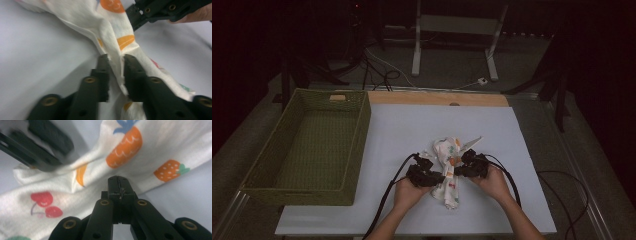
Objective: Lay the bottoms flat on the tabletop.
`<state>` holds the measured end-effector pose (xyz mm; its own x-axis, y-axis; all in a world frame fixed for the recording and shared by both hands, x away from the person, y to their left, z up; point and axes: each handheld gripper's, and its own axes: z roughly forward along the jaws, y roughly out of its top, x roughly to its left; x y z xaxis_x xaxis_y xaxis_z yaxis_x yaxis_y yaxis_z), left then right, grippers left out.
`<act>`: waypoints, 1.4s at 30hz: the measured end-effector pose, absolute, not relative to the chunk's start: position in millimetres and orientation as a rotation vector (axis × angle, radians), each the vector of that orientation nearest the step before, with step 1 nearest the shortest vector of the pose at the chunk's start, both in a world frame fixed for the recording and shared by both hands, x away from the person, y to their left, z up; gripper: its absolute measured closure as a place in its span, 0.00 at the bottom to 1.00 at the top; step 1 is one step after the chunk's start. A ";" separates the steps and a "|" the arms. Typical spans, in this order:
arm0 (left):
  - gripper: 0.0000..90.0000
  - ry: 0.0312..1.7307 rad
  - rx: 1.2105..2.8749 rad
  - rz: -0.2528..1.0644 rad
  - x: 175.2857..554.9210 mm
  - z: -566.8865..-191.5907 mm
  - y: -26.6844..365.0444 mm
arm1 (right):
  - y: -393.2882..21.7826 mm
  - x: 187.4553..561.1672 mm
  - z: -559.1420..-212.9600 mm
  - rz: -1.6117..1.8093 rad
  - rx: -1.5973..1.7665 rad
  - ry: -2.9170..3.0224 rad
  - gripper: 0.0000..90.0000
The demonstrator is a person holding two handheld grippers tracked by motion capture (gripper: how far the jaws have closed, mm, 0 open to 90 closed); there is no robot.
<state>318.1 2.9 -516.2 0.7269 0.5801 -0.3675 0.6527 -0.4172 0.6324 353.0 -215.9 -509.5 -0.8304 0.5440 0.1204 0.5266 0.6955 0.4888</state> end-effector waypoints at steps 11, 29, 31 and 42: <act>0.82 0.934 2.152 -0.201 314.1 -528.6 10.6 | -241.9 343.7 -505.4 0.884 0.965 2.870 0.96; 1.00 0.864 2.145 -0.238 312.6 -524.1 -16.8 | -224.1 337.2 -495.5 0.912 0.949 2.897 0.89; 1.00 0.860 2.153 -0.232 312.5 -522.8 -14.4 | -223.7 337.0 -496.8 0.897 0.944 2.904 0.97; 1.00 0.864 2.115 -0.229 310.9 -515.9 -5.5 | -256.8 331.6 -492.8 0.882 1.012 2.860 0.99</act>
